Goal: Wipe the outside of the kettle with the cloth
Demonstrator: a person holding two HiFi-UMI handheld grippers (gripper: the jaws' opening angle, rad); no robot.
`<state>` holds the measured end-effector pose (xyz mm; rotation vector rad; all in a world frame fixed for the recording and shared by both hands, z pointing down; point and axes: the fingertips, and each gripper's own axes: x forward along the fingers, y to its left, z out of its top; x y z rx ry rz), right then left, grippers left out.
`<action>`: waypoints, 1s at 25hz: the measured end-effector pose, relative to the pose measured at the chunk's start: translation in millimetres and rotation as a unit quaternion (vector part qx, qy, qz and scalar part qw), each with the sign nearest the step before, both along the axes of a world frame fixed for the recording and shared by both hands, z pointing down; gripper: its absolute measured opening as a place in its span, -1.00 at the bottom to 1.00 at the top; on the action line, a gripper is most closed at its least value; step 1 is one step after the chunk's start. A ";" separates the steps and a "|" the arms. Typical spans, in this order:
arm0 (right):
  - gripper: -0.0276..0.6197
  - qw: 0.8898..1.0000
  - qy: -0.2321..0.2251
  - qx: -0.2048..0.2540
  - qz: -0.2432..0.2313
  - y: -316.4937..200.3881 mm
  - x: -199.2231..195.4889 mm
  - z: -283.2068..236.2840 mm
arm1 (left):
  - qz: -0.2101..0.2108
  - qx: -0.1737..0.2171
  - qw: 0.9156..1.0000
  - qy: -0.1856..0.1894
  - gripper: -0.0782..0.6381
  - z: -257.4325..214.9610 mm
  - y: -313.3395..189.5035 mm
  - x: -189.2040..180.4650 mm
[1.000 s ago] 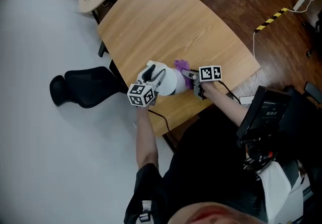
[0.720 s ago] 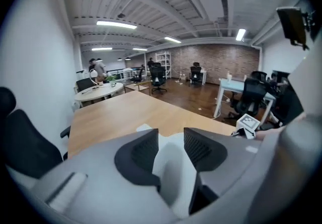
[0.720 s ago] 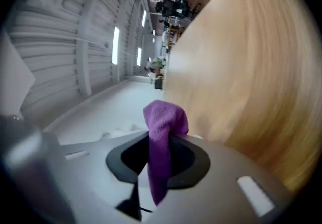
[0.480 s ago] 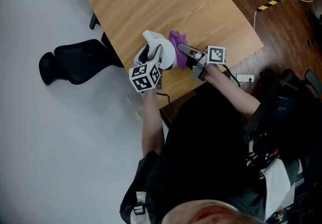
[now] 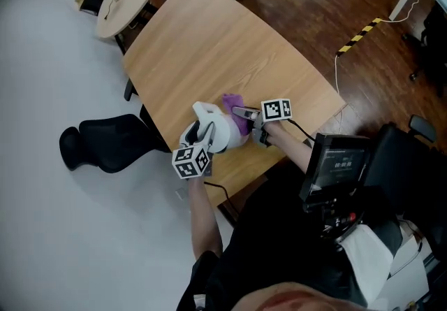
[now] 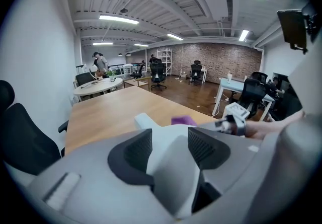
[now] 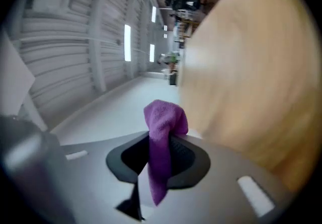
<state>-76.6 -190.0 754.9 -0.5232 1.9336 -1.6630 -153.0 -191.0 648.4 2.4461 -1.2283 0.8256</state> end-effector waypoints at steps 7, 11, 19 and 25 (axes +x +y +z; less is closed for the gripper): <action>-0.68 0.993 -0.086 0.009 -0.086 -22.7 -23.4 -26.3 | 0.175 0.026 0.984 0.008 0.12 14.2 -23.0 27.2; -0.68 0.996 0.018 -0.089 -0.008 -19.3 -1.0 81.0 | 0.257 -0.016 0.966 0.011 0.17 27.7 -56.4 41.6; -0.68 0.998 -0.041 0.046 0.033 -33.2 31.6 -37.3 | -0.026 -0.030 0.999 -0.014 0.26 17.9 -76.6 12.9; -0.68 0.991 -0.049 0.118 -0.029 -43.2 -5.6 -56.9 | -0.044 -0.013 0.998 -0.047 0.30 26.8 -71.1 8.9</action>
